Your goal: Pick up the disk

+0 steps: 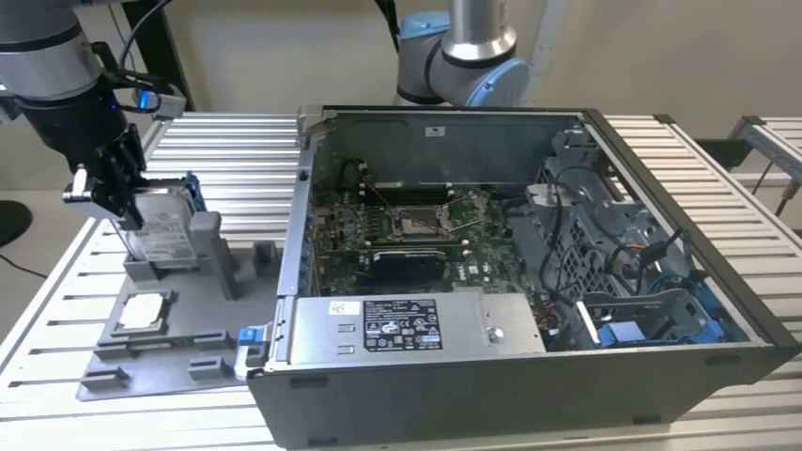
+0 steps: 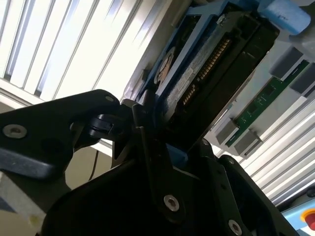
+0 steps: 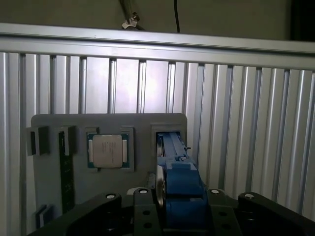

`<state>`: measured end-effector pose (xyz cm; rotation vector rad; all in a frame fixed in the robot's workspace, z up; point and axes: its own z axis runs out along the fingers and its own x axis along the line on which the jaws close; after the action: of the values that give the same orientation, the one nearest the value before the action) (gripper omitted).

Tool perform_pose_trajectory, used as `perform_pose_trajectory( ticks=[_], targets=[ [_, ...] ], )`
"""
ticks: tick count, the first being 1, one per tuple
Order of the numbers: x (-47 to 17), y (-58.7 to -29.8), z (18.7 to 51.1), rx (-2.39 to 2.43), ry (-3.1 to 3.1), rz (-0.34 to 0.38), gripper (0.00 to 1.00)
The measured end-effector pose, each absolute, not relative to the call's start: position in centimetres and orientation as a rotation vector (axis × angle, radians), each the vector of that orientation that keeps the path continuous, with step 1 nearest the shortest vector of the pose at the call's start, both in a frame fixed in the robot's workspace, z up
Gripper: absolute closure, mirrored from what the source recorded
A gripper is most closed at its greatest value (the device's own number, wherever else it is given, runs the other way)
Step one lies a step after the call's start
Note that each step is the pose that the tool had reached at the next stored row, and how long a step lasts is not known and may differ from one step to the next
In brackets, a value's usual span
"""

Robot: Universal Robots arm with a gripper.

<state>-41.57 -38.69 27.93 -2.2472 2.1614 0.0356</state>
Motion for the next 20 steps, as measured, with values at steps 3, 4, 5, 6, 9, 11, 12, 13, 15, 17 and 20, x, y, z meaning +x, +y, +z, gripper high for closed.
perform_pose_trajectory(
  ticks=[3, 4, 5, 6, 9, 11, 12, 13, 15, 17, 20],
  targets=[
    [-41.6, -38.7, 27.7, -2.247, 2.161, 0.035, 1.0],
    [-41.6, -38.7, 27.7, -2.247, 2.161, 0.035, 1.0],
    [-41.6, -38.7, 27.7, -2.247, 2.161, 0.035, 1.0],
    [-41.6, -38.7, 27.7, -2.247, 2.161, 0.035, 1.0],
    [-41.6, -38.7, 27.7, -2.247, 2.162, 0.035, 0.0],
    [-41.6, -38.7, 27.7, -2.247, 2.161, 0.035, 0.0],
    [-41.6, -38.7, 27.7, -2.247, 2.161, 0.035, 0.0],
    [-41.6, -38.7, 27.6, -2.247, 2.161, 0.036, 0.0],
    [-41.6, -38.7, 27.4, -2.246, 2.16, 0.037, 0.0],
    [-41.6, -38.7, 27.0, -2.246, 2.16, 0.037, 0.0],
    [-41.6, -38.7, 26.7, -2.245, 2.16, 0.039, 0.0]
  ],
)
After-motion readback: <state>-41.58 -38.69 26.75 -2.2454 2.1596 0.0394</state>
